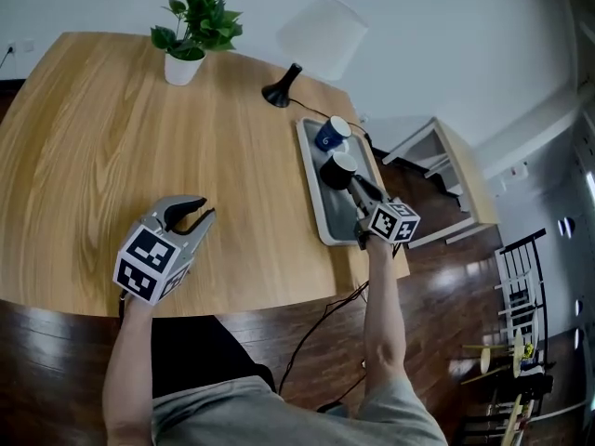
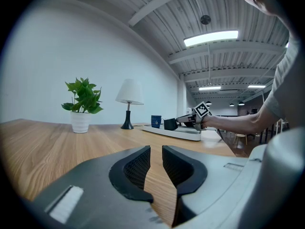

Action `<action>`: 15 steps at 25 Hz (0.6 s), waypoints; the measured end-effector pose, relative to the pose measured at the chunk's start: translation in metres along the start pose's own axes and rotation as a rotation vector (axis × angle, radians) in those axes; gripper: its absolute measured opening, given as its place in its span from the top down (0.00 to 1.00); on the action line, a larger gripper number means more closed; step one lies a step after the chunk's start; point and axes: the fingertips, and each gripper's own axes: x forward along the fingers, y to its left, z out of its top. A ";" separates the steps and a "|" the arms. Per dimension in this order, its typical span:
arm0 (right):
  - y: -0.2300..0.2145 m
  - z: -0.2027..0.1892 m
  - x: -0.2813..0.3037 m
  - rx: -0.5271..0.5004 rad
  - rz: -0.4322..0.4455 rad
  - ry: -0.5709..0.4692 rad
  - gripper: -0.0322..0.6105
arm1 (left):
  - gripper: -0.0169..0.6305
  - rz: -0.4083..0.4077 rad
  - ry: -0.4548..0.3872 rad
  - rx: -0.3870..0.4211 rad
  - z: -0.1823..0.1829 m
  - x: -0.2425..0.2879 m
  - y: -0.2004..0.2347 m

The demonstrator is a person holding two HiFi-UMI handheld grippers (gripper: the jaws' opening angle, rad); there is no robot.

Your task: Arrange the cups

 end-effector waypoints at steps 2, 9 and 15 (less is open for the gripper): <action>-0.005 -0.006 0.001 0.010 0.003 0.018 0.82 | 0.86 0.000 -0.001 -0.002 0.000 0.001 -0.001; -0.015 -0.026 -0.005 -0.081 -0.076 0.217 0.74 | 0.86 0.001 0.003 -0.001 0.001 0.000 0.000; 0.026 0.017 -0.046 -0.120 -0.108 0.091 0.78 | 0.86 0.000 0.006 0.005 0.001 0.002 -0.001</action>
